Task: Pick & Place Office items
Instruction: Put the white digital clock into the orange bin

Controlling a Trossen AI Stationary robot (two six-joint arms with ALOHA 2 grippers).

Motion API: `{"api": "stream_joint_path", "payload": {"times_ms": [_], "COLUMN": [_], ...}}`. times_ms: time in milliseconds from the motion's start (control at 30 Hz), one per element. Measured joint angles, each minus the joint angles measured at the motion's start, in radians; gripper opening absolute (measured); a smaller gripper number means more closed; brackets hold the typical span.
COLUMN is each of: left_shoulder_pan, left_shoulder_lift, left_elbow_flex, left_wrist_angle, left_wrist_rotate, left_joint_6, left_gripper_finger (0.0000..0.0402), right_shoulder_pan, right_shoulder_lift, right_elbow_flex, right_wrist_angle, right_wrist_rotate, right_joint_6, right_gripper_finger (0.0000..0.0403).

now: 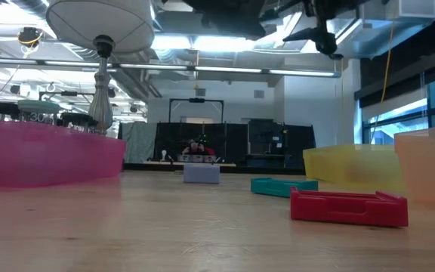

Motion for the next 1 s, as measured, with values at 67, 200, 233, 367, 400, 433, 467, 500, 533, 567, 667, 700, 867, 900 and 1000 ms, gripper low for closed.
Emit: {"api": "stream_joint_path", "payload": {"times_ms": [67, 200, 233, 367, 400, 433, 467, 500, 533, 567, 667, 700, 867, 900, 1000], "left_shoulder_pan": [0.0, 0.0, 0.0, 0.0, 0.0, 0.0, 0.0, 0.001, 0.002, 0.003, 0.003, 0.003, 0.003, 0.003, 0.003], "left_shoulder_lift": [0.0, 0.0, 0.0, 0.0, 0.0, 0.0, 0.0, 0.0, 0.0, 0.0, 0.0, 0.0, 0.0, 0.0, 0.0], "left_elbow_flex": [0.006, 0.007, 0.008, 0.008, 0.008, 0.008, 0.008, 0.008, 0.008, 0.008, 0.008, 0.008, 0.008, 0.008, 0.008], "left_wrist_angle": [0.0, 0.0, 0.0, 0.0, 0.0, 0.0, 0.0, 0.0, 0.0, 0.0, 0.0, 0.0, 0.0, 0.0, 0.0], "left_wrist_rotate": [0.0, -0.002, -0.001, -0.002, -0.002, -0.002, -0.002, -0.004, -0.004, -0.004, -0.009, -0.009, -0.01, -0.011, -0.011], "left_joint_6": [0.021, 0.04, 0.041, 0.041, 0.041, 0.042, 0.042, 0.042, 0.048, 0.059, 0.1, 0.103, 0.104, 0.104, 0.105], "left_gripper_finger": [0.0154, 0.0158, 0.0159, 0.0155, 0.0154, 0.0154, 0.0155, 0.0156, 0.0157, 0.0158, 0.0157, 0.0156, 0.0157, 0.0158, 0.0158], "right_shoulder_pan": [0.0, 0.0, 0.0, 0.0, 0.0, 0.0, 0.0, 0.0, 0.0, 0.0, 0.0, 0.0, 0.0, 0.0, 0.0], "right_shoulder_lift": [0.016, 0.037, 0.042, 0.069, 0.076, 0.083, 0.092, 0.1, 0.108, 0.115, 0.131, 0.134, 0.138, 0.138, 0.138], "right_elbow_flex": [0.0, 0.0, 0.0, 0.0, 0.0, 0.0, 0.0, 0.0, 0.0, 0.0, 0.0, 0.0, 0.0, 0.0, 0.0], "right_wrist_angle": [0.03, 0.109, 0.126, 0.182, 0.189, 0.192, 0.192, 0.192, 0.191, 0.19, 0.193, 0.193, 0.213, 0.214, 0.219], "right_wrist_rotate": [0.0, 0.0, 0.0, 0.0, 0.0, 0.0, 0.0, 0.0, -0.001, -0.003, -0.007, -0.008, -0.008, -0.008, -0.01], "right_joint_6": [-0.01, -0.029, -0.036, -0.047, -0.047, -0.047, -0.047, -0.046, -0.043, -0.043, -0.043, -0.043, -0.043, -0.043, -0.043], "right_gripper_finger": [0.0286, 0.0286, 0.0286, 0.0286, 0.0286, 0.0286, 0.0286, 0.0286, 0.0286, 0.0286, 0.0279, 0.0275, 0.0245, 0.0237, 0.0213]}}
